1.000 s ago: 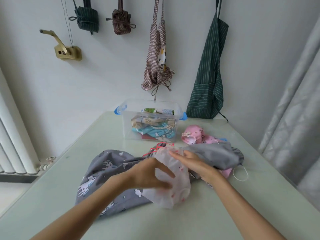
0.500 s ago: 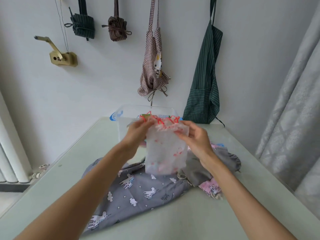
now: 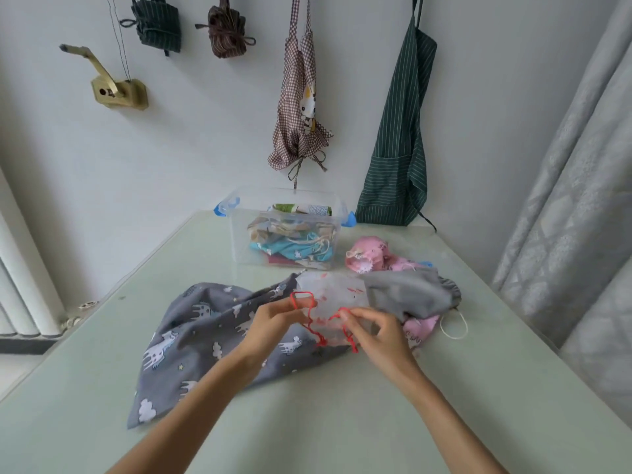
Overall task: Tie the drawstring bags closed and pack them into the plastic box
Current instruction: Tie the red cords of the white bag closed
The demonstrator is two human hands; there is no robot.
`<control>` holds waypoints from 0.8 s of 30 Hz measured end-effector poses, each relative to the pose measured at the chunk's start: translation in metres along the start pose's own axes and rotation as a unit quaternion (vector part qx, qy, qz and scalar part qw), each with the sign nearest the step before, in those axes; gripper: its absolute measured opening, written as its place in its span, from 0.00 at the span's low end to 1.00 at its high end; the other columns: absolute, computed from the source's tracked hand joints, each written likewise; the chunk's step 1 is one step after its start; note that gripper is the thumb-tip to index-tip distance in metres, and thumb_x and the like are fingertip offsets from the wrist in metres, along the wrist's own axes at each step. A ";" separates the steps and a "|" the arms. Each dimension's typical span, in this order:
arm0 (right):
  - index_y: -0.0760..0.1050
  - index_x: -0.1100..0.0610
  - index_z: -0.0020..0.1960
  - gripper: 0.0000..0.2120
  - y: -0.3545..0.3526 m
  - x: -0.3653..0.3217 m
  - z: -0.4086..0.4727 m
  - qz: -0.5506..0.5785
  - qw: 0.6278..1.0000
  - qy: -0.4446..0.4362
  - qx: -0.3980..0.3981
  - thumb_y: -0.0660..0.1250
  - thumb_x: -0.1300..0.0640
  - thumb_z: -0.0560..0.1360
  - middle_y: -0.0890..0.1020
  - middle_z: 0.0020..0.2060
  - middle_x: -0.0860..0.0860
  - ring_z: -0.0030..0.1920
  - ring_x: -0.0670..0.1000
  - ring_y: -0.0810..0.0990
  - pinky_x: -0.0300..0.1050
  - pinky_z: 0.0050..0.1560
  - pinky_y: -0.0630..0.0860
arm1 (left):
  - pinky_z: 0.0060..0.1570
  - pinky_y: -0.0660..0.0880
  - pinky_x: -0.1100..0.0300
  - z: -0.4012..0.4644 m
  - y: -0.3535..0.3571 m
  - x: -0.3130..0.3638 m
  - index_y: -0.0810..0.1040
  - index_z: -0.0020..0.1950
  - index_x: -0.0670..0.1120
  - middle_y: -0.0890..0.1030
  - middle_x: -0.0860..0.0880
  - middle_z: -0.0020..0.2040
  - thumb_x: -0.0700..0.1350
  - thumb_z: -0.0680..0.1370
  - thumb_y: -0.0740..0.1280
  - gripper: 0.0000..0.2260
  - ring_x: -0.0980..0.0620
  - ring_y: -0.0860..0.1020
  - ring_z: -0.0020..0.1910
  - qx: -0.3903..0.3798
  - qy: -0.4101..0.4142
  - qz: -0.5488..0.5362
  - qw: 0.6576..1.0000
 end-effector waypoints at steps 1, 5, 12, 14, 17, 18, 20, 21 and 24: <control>0.83 0.53 0.46 0.05 -0.002 -0.001 -0.005 0.032 0.999 0.012 0.000 0.68 0.57 0.75 0.85 0.43 0.42 0.48 0.37 0.81 0.30 0.52 0.72 | 0.63 0.70 0.61 -0.004 -0.004 -0.003 0.83 0.50 0.42 0.83 0.48 0.54 0.36 0.75 0.67 0.07 0.55 0.79 0.54 0.015 -0.003 -0.005 1.000; 0.84 0.55 0.45 0.07 -0.021 -0.005 -0.016 0.183 0.978 0.080 0.066 0.67 0.56 0.75 0.86 0.43 0.46 0.46 0.41 0.82 0.33 0.49 0.74 | 0.59 0.73 0.61 -0.013 -0.020 -0.009 0.83 0.51 0.42 0.85 0.48 0.50 0.41 0.76 0.68 0.07 0.54 0.81 0.52 0.058 0.009 -0.099 0.993; 0.71 0.55 0.28 0.16 -0.063 0.000 -0.026 0.498 0.834 0.220 0.087 0.65 0.55 0.74 0.78 0.29 0.52 0.36 0.51 0.82 0.47 0.51 0.77 | 0.42 0.80 0.60 -0.010 -0.038 -0.008 0.77 0.41 0.44 0.70 0.51 0.29 0.39 0.77 0.61 0.07 0.55 0.72 0.27 0.045 -0.059 -0.164 0.984; 0.70 0.55 0.27 0.18 -0.072 0.008 -0.030 0.512 0.820 0.229 0.116 0.65 0.54 0.75 0.77 0.27 0.50 0.37 0.51 0.81 0.45 0.50 0.76 | 0.41 0.77 0.63 -0.010 -0.042 -0.008 0.77 0.40 0.46 0.70 0.52 0.29 0.39 0.78 0.63 0.08 0.57 0.70 0.26 0.017 -0.023 -0.051 0.998; 0.68 0.52 0.23 0.19 -0.075 0.014 -0.033 0.477 0.840 0.242 0.095 0.68 0.51 0.71 0.70 0.23 0.46 0.30 0.47 0.71 0.39 0.38 0.68 | 0.34 0.67 0.70 -0.014 -0.041 -0.009 0.79 0.43 0.50 0.73 0.57 0.28 0.46 0.76 0.68 0.03 0.62 0.70 0.28 -0.062 0.123 0.284 0.949; 0.68 0.51 0.22 0.18 -0.074 0.012 -0.035 0.446 0.858 0.244 0.076 0.68 0.51 0.69 0.69 0.23 0.45 0.29 0.45 0.68 0.38 0.33 0.63 | 0.33 0.66 0.69 -0.015 -0.041 -0.011 0.79 0.43 0.52 0.73 0.57 0.29 0.50 0.76 0.68 0.04 0.62 0.70 0.29 -0.068 0.163 0.383 0.907; 0.71 0.51 0.24 0.14 -0.071 0.010 -0.038 0.403 0.881 0.246 0.039 0.68 0.51 0.66 0.69 0.25 0.45 0.26 0.43 0.66 0.37 0.29 0.59 | 0.37 0.66 0.65 -0.017 -0.045 -0.013 0.80 0.42 0.53 0.73 0.56 0.33 0.54 0.78 0.65 0.09 0.60 0.70 0.35 -0.064 0.205 0.508 0.834; 0.72 0.51 0.26 0.12 -0.073 0.009 -0.039 0.398 0.884 0.245 0.035 0.69 0.52 0.66 0.69 0.26 0.46 0.24 0.42 0.66 0.36 0.27 0.59 | 0.39 0.65 0.63 -0.017 -0.049 -0.013 0.80 0.41 0.52 0.72 0.56 0.35 0.54 0.78 0.63 0.10 0.59 0.70 0.38 -0.064 0.224 0.537 0.811; 0.68 0.51 0.24 0.16 -0.090 0.012 -0.039 0.435 0.867 0.229 0.082 0.68 0.54 0.69 0.62 0.19 0.45 0.19 0.42 0.64 0.34 0.21 0.61 | 0.42 0.63 0.62 -0.020 -0.063 -0.012 0.80 0.41 0.48 0.77 0.52 0.39 0.50 0.79 0.63 0.11 0.49 0.76 0.45 -0.052 0.285 0.590 0.753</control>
Point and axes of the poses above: each hand's wrist, its own z-axis towards the middle knuckle, its own y-axis out of the palm, x = y × z, the point moved 3 cm from there along z, towards the middle knuckle
